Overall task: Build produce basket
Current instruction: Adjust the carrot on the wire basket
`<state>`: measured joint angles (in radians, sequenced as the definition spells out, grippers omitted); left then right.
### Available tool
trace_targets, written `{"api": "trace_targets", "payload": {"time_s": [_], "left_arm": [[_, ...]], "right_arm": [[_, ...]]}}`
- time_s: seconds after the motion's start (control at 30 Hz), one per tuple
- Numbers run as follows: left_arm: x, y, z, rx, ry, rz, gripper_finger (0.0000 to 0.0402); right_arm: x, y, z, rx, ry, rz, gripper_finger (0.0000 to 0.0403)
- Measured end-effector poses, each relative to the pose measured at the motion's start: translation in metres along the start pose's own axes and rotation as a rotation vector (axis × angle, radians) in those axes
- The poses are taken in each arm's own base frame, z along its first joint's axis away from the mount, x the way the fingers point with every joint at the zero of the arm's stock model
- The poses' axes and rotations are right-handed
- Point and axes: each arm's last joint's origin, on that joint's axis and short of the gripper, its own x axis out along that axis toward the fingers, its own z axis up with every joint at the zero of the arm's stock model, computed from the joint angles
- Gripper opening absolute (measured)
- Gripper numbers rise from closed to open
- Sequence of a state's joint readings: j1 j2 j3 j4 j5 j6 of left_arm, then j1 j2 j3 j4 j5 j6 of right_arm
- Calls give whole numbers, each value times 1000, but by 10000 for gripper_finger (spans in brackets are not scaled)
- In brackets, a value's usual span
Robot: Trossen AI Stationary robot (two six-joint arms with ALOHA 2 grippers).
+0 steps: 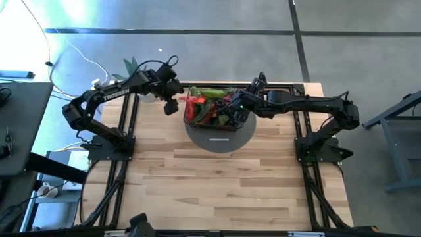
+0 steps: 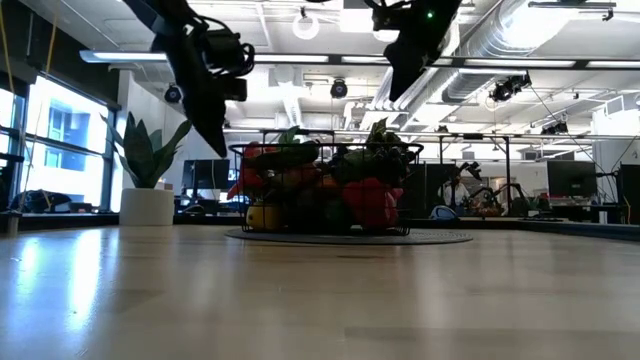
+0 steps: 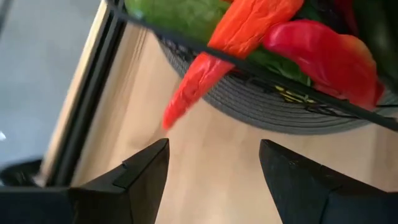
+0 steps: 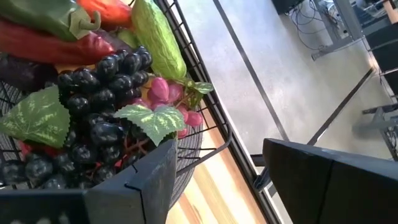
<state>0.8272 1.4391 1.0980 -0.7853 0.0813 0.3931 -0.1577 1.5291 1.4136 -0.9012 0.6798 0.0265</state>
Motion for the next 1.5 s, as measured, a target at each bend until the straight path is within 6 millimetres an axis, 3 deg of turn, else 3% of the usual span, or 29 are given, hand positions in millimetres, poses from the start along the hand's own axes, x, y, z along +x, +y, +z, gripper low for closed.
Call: {"api": "trace_targets", "payload": {"time_s": [0.67, 1.03, 1.5], "left_arm": [[48, 6, -25, 202, 34, 76, 241], [63, 17, -28, 181, 27, 107, 241], [79, 16, -29, 100, 47, 48, 241]], "right_arm": [[0, 0, 0, 70, 1, 3, 220], [0, 0, 0, 70, 1, 3, 220], [0, 1, 0, 74, -4, 4, 220]]}}
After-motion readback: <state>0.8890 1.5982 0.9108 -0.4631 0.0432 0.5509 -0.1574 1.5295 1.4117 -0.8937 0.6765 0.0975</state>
